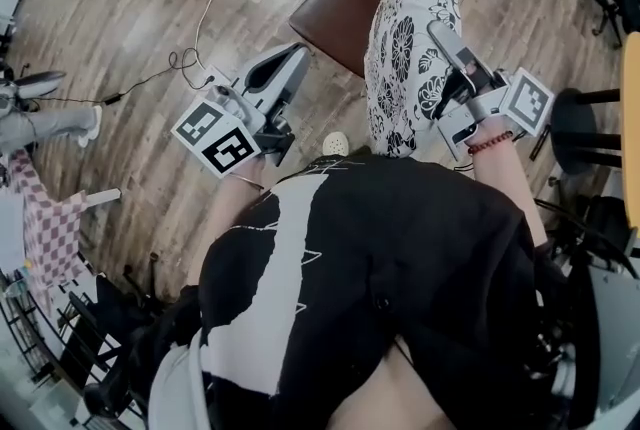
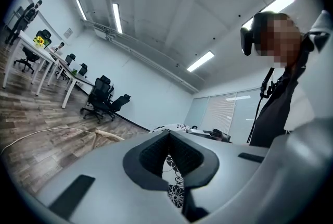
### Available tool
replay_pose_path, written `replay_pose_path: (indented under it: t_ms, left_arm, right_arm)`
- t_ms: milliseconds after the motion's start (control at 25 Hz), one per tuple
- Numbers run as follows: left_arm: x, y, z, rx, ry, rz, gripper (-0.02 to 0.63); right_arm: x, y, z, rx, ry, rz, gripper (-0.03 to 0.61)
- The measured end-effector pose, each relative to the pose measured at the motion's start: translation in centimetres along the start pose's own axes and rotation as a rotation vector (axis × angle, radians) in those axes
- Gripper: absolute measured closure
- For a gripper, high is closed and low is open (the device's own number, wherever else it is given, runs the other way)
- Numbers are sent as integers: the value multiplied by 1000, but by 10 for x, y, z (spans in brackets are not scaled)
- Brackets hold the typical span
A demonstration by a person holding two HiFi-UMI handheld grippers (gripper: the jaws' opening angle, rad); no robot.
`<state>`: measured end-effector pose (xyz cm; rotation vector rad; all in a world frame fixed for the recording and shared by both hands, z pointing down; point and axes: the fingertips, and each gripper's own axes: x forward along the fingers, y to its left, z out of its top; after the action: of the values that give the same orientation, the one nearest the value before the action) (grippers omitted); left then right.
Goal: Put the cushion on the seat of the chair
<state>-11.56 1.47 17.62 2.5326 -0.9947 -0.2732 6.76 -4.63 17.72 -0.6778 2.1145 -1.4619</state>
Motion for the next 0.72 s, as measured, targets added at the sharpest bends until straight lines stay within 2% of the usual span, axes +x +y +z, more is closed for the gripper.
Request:
replay_pose_path:
  t_ms: [120,360,520,720]
  left_arm:
    - [-2,39,8,-20,8,-9,603]
    - [6,45,12,10,13,-57,603]
    - [8,80,19,-3,23,-73,603]
    - [10,105,-3,-25,73,-63,603]
  right_arm:
    - [32,-7,1,-5,-19,-9,552]
    - [28,-10,3,-26,-73,-1,552]
    - [58,-21,1,-21,-89,-23,552]
    - [78,-44,-5,-27,-65,-74,552]
